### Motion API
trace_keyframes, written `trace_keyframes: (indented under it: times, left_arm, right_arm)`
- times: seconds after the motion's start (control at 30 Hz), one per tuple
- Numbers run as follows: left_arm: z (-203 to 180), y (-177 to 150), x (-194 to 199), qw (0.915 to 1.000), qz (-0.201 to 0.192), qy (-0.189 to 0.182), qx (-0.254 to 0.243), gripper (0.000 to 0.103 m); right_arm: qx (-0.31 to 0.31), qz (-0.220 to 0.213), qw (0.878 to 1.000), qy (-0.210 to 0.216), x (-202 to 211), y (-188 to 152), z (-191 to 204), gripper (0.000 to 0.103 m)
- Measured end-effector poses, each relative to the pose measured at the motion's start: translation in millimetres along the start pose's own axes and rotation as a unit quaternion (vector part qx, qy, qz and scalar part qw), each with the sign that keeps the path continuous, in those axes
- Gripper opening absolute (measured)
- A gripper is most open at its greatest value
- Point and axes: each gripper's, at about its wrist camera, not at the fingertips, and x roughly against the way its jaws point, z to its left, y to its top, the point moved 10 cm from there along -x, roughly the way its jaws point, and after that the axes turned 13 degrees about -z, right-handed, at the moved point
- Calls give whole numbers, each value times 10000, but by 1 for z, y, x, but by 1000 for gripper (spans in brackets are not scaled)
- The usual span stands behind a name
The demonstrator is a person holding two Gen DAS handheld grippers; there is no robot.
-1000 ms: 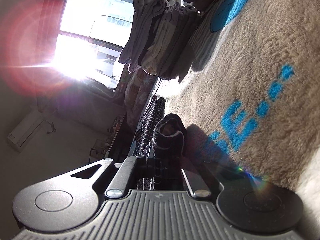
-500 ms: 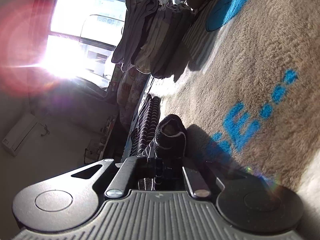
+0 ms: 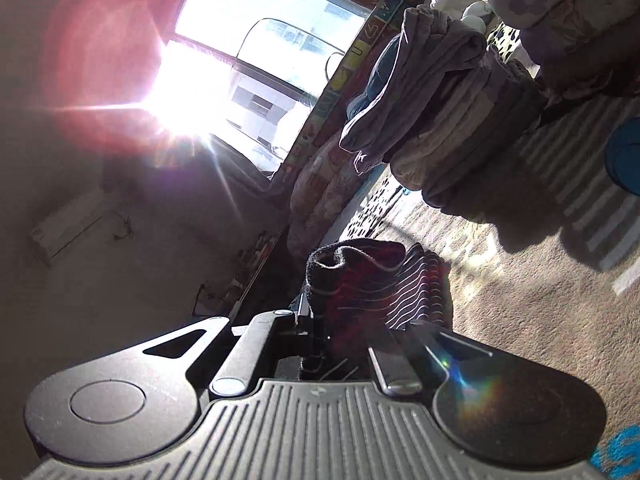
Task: Fold clothes
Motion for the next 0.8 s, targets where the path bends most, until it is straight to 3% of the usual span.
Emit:
trace_keyframes:
  times: [0.33,0.5,0.7,0.8]
  left_arm:
    - [-14,-8,4,9961,127,-293,-817,21]
    - [-8,-2,12,9952,222,-604,-738,21]
    - [14,26,12,9987,-247,-364,-266,21]
    - [1,12,-2,9979,0,-455,-470,20]
  right_arm:
    - [685,528,9939,-680,-51,12,-12,6]
    - [774,875,9838,-1357,-48,-5,-62,6]
    - [485,807,9852,-1433,-30,-8,-83,6]
    - [387,817,9866,-1360,-30,-8,-80,6]
